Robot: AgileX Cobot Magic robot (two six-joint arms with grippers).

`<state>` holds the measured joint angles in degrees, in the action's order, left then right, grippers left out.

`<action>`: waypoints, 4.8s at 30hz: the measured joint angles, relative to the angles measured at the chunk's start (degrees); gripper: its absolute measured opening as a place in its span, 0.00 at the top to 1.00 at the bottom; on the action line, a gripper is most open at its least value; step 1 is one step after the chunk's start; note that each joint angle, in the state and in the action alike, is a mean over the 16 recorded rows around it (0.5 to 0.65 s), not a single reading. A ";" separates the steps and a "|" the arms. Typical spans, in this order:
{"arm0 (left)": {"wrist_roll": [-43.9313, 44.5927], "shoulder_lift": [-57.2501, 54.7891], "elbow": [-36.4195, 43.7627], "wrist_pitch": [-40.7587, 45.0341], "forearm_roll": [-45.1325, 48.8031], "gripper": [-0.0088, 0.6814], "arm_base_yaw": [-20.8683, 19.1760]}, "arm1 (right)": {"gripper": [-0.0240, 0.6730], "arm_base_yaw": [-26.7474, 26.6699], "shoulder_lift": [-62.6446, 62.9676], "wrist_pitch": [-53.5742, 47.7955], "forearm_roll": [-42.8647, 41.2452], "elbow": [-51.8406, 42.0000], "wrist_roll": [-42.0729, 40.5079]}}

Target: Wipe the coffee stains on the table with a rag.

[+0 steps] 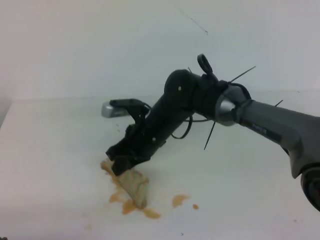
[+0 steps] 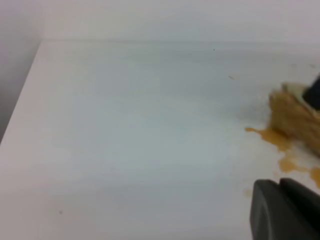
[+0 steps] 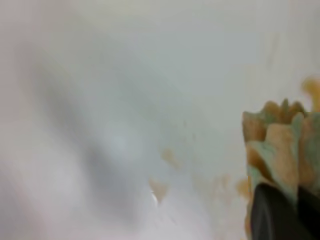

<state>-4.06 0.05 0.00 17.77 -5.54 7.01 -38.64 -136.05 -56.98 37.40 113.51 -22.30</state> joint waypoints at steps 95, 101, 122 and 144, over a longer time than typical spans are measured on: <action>0.00 0.09 0.00 0.00 0.00 0.99 0.00 | 0.94 8.24 18.84 6.04 -20.25 -28.40 3.79; 0.00 0.09 0.00 0.00 0.00 0.99 0.00 | 0.94 7.98 19.61 8.80 -10.13 -24.79 -4.36; 0.00 0.09 0.13 -0.05 0.00 0.99 0.00 | 0.94 1.49 -7.24 1.59 -8.97 10.38 -0.82; 0.00 0.09 0.13 -0.05 0.00 0.99 0.00 | 0.94 15.02 -1.63 -3.24 -20.43 11.46 5.24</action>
<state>-4.06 0.14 0.13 17.72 -5.55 7.01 -23.62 -137.68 -60.22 16.97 124.97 -17.06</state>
